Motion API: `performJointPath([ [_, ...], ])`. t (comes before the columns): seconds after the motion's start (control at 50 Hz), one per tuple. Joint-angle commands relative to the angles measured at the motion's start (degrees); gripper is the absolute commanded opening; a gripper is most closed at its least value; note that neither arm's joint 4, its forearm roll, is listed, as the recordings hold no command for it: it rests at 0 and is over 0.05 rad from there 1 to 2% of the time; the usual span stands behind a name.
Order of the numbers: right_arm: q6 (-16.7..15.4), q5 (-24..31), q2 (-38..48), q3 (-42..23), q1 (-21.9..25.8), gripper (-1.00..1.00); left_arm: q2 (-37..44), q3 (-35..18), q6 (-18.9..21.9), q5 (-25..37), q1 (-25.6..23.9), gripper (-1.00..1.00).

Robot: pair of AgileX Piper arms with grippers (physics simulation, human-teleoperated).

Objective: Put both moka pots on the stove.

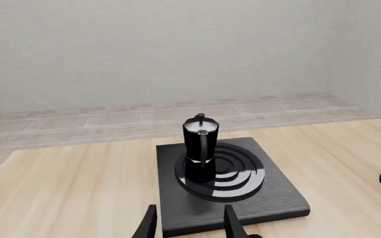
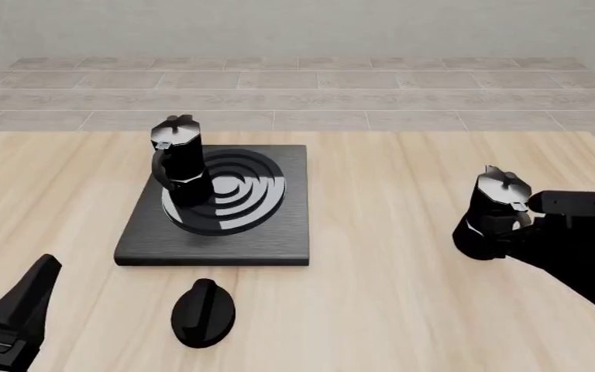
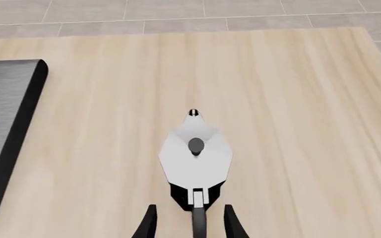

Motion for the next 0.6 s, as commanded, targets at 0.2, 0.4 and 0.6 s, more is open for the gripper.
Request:
performJointPath([
  [0.2, -0.3, -1.1, 2.0, -0.2, -0.3, 1.00, 0.0, 0.0, 0.0, 0.0, 0.0, 1.00],
  [0.4, -0.2, -2.1, 3.6, -0.5, -0.3, 1.00, 0.0, 0.0, 0.0, 0.0, 0.0, 1.00],
  [0.6, -0.1, -2.9, 4.9, -0.7, -0.3, 1.00, 0.0, 0.0, 0.0, 0.0, 0.0, 1.00],
])
